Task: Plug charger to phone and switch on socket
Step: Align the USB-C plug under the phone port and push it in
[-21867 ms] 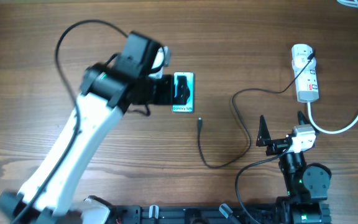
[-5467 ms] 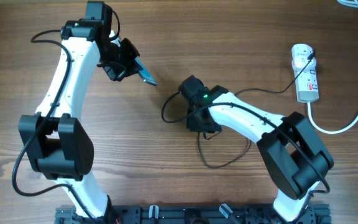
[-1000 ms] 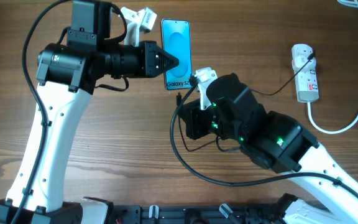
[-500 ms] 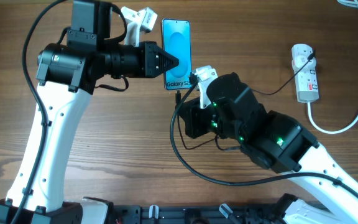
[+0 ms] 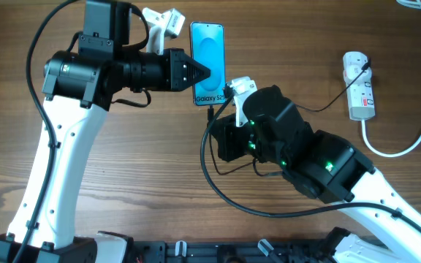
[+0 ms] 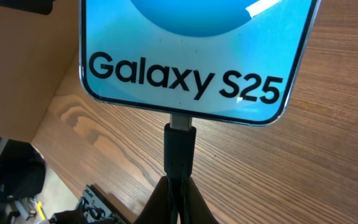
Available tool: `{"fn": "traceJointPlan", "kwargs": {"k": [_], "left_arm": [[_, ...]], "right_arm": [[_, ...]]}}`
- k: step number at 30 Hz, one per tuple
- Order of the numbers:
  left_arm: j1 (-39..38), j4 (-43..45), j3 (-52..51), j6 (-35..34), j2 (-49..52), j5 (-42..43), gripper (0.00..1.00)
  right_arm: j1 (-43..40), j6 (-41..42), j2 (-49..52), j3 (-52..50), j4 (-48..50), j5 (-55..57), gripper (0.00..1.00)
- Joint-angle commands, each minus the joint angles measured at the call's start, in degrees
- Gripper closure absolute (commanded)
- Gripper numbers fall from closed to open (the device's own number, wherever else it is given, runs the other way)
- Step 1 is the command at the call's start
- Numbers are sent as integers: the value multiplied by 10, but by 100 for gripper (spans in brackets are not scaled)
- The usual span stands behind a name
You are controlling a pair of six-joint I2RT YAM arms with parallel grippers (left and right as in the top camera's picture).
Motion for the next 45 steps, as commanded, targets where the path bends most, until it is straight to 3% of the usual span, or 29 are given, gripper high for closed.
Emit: {"fn": "traceJointPlan", "kwargs": {"k": [1,13,45], "left_arm": [[-1,6,4,13,-5,34,96],[-1,12,4,16,-5,1,96],[-1,11,4,16,-5,14,96]], "right_arm": [[-3,7,-11,18,4,-3,96],[-3,7,-11,18,2,-16,96],[-10,8,-11,18,10,2,96]]}}
